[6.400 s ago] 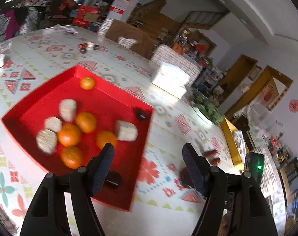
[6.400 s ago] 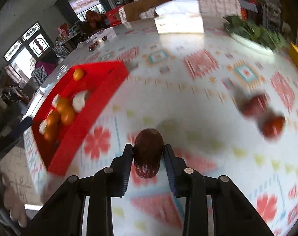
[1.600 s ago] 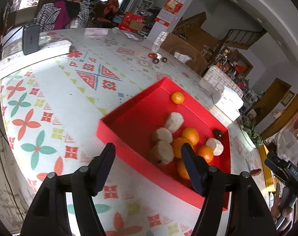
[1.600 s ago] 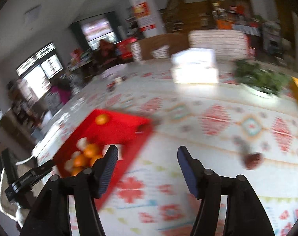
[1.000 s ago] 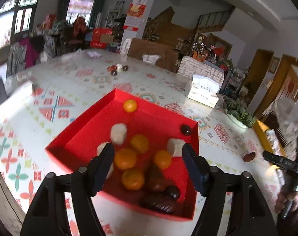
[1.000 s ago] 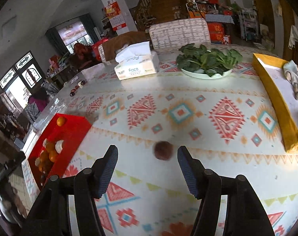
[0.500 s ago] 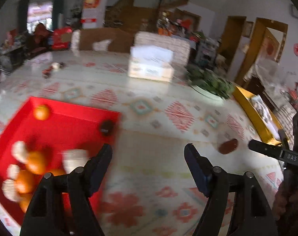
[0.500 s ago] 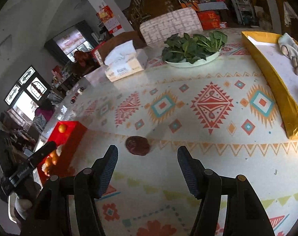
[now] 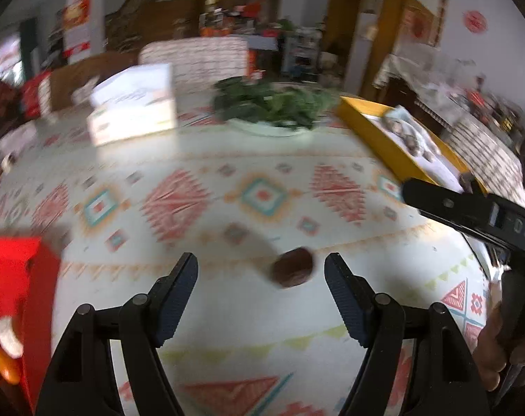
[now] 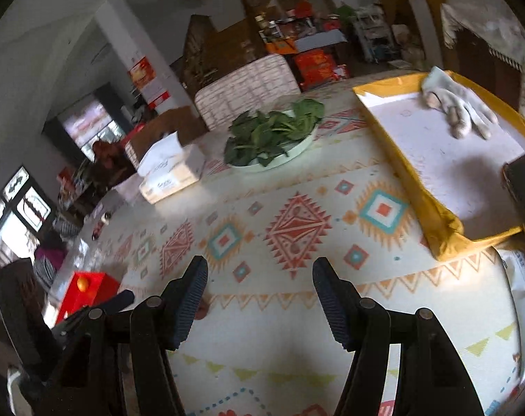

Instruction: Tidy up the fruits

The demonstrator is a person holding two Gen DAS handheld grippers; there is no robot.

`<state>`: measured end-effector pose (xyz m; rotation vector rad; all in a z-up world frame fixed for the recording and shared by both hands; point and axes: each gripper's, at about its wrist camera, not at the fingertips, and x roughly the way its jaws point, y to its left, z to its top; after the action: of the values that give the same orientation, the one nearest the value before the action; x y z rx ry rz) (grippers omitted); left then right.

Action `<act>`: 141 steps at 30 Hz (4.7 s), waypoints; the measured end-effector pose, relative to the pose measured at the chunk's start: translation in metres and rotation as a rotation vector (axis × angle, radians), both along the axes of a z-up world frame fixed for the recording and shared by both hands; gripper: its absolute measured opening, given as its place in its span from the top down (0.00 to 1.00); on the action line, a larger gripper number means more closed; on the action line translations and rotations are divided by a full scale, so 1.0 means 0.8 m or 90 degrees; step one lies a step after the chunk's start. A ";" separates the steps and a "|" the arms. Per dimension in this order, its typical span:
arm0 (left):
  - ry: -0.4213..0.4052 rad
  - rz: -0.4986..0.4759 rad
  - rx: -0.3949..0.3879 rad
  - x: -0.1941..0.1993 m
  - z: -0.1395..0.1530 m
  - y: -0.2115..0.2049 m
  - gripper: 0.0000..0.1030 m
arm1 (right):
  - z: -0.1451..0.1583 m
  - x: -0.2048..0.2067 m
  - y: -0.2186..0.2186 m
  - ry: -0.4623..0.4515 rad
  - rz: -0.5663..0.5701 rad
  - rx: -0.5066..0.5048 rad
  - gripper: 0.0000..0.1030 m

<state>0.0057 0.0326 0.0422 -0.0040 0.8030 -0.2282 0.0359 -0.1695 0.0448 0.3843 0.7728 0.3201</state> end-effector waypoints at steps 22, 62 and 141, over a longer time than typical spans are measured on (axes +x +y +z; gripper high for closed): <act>-0.038 0.115 -0.035 -0.084 0.051 0.073 0.75 | 0.000 -0.014 0.035 -0.045 0.032 -0.088 0.34; 0.029 0.401 -0.111 -0.090 0.009 0.319 0.47 | -0.014 -0.065 0.143 -0.105 0.184 -0.231 0.34; -0.162 0.560 0.005 -0.306 0.039 0.296 0.00 | -0.010 -0.230 0.344 -0.103 0.340 -0.227 0.19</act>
<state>-0.2393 0.2692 0.0733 -0.3086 0.4882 0.5969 -0.1481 0.1054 0.0370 -0.1913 0.7475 0.6905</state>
